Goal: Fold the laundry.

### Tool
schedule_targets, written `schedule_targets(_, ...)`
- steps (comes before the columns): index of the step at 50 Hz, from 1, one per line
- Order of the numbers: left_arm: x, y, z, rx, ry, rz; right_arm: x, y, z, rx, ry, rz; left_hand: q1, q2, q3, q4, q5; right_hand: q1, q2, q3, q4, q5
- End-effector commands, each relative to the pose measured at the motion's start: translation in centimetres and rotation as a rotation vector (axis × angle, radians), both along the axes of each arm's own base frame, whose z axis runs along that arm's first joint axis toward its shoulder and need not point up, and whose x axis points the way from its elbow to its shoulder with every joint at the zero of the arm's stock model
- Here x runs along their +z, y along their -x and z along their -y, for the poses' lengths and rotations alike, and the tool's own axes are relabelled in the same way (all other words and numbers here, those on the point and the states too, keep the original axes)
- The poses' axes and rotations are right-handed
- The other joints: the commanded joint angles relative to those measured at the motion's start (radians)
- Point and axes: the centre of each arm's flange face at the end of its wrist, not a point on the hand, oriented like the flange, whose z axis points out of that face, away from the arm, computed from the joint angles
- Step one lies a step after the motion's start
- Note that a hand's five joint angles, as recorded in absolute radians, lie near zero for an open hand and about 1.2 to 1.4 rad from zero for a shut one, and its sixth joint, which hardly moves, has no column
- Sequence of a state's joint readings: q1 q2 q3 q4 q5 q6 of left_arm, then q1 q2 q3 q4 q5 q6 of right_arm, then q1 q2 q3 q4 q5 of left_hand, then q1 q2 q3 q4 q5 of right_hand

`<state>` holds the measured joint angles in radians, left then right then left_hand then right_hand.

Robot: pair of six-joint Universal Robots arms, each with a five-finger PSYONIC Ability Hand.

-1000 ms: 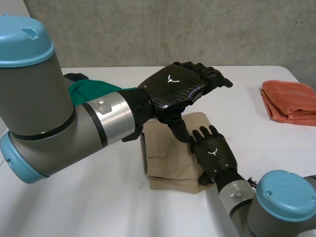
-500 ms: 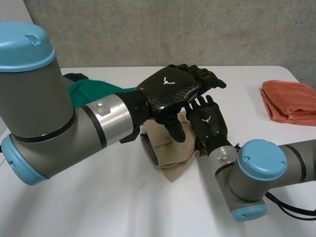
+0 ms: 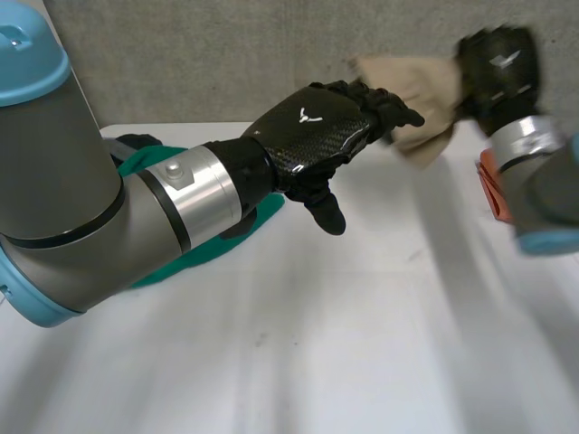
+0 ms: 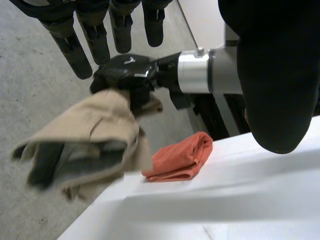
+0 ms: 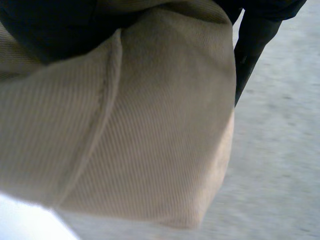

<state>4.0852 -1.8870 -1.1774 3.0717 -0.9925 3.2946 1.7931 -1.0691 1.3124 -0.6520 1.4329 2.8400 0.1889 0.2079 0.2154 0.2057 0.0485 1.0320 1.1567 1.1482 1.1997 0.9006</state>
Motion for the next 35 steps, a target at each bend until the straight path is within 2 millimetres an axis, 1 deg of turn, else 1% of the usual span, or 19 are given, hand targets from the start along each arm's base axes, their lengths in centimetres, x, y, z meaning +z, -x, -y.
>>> schedule_targets(1, 0.4, 0.1, 0.1, -0.001, -0.012, -0.031, 1.4, 10.0, 7.3, -0.078, -0.010, 0.005, 0.010, -0.009, -0.017, -0.007, -0.024, 0.364, 0.240, 0.248, 0.197, 0.321)
schedule_targets(3, 0.4, 0.1, 0.3, 0.000, -0.012, -0.034, 0.2, 11.8, 8.8, -0.071, -0.041, 0.002, 0.010, -0.009, -0.017, -0.007, -0.024, 0.364, 0.240, 0.248, 0.197, 0.321)
schedule_targets(4, 0.4, 0.1, 0.3, 0.002, -0.011, -0.035, -0.8, 13.6, 10.2, -0.068, -0.063, -0.002, 0.010, -0.009, -0.017, -0.007, -0.024, 0.364, 0.240, 0.248, 0.197, 0.321)
schedule_targets(7, 0.3, 0.1, 0.4, 0.002, -0.014, -0.032, -3.1, 16.4, 11.9, -0.080, -0.105, -0.012, 0.010, -0.009, -0.017, -0.007, -0.024, 0.364, 0.240, 0.248, 0.197, 0.321)
schedule_targets(8, 0.1, 0.2, 0.4, 0.001, -0.018, -0.029, -5.5, 18.1, 13.0, -0.087, -0.150, -0.013, 0.010, -0.009, -0.017, -0.007, -0.024, 0.364, 0.240, 0.248, 0.197, 0.321)
schedule_targets(10, -0.2, 0.3, 0.4, -0.001, -0.024, -0.025, -7.5, 19.5, 13.7, -0.096, -0.183, -0.017, 0.013, -0.006, -0.014, -0.004, -0.021, 0.364, 0.240, 0.248, 0.197, 0.321)
schedule_targets(11, -0.2, 0.3, 0.4, -0.001, -0.024, -0.025, -9.7, 20.9, 14.3, -0.108, -0.218, -0.017, 0.013, -0.006, -0.014, -0.004, -0.021, 0.364, 0.240, 0.248, 0.197, 0.321)
schedule_targets(14, -0.7, 0.4, 0.6, -0.001, -0.037, -0.016, -12.6, 22.2, 14.8, -0.108, -0.275, -0.011, 0.013, -0.006, -0.014, -0.004, -0.021, 0.364, 0.240, 0.248, 0.197, 0.321)
schedule_targets(15, -0.9, 0.5, 0.6, 0.000, -0.040, -0.013, -14.4, 22.8, 14.9, -0.114, -0.303, -0.013, 0.013, -0.006, -0.014, -0.004, -0.021, 0.364, 0.240, 0.248, 0.197, 0.321)
schedule_targets(17, -1.4, 0.5, 0.8, 0.001, -0.050, -0.006, -16.2, 23.5, 14.9, -0.129, -0.333, -0.022, 0.013, -0.006, -0.014, -0.004, -0.021, 0.364, 0.240, 0.248, 0.197, 0.321)
schedule_targets(20, -1.7, 0.6, 0.9, 0.003, -0.055, -0.001, -18.1, 24.4, 14.6, -0.158, -0.358, -0.079, 0.013, -0.006, -0.014, -0.004, -0.021, 0.364, 0.240, 0.248, 0.197, 0.321)
schedule_targets(21, -1.6, 0.6, 1.0, 0.004, -0.054, -0.002, -18.1, 24.5, 14.5, -0.164, -0.357, -0.098, 0.013, -0.006, -0.014, -0.004, -0.021, 0.284, 0.159, 0.168, 0.116, 0.241)
schedule_targets(22, -1.6, 0.6, 1.1, 0.006, -0.054, -0.002, -18.0, 24.6, 14.5, -0.171, -0.355, -0.114, 0.013, -0.006, -0.014, -0.004, -0.021, -0.077, -0.202, -0.193, -0.245, -0.120)
schedule_targets(23, -1.6, 0.6, 1.1, 0.006, -0.054, -0.002, -17.8, 24.7, 14.3, -0.185, -0.357, -0.146, 0.013, -0.006, -0.014, -0.004, -0.021, -0.857, -0.982, -0.974, -1.025, -0.901)
schedule_targets(24, -1.6, 0.5, 1.1, 0.007, -0.054, -0.003, -17.6, 24.8, 14.1, -0.193, -0.361, -0.159, 0.013, -0.006, -0.014, -0.004, -0.021, -0.857, -0.982, -0.974, -1.025, -0.901)
schedule_targets(28, -1.3, 0.4, 1.2, 0.012, -0.048, -0.008, -13.3, 24.4, 13.2, -0.202, -0.357, -0.173, 0.013, -0.006, -0.014, -0.004, -0.021, -0.857, -0.982, -0.974, -1.025, -0.901)
schedule_targets(29, -1.3, 0.5, 1.1, 0.013, -0.048, -0.008, -11.0, 24.1, 12.7, -0.202, -0.346, -0.169, 0.013, -0.006, -0.014, -0.004, -0.021, -0.857, -0.982, -0.974, -1.025, -0.901)
schedule_targets(33, -1.1, 0.3, 1.1, 0.033, -0.043, -0.011, -6.3, 23.6, 11.1, -0.219, -0.327, -0.158, 0.013, -0.006, -0.014, -0.004, -0.021, -0.857, -0.982, -0.974, -1.025, -0.901)
schedule_targets(35, -1.1, 0.3, 1.2, 0.044, -0.044, -0.010, -5.4, 23.9, 10.6, -0.255, -0.332, -0.153, 0.013, -0.006, -0.014, -0.004, -0.021, -0.857, -0.982, -0.974, -1.025, -0.901)
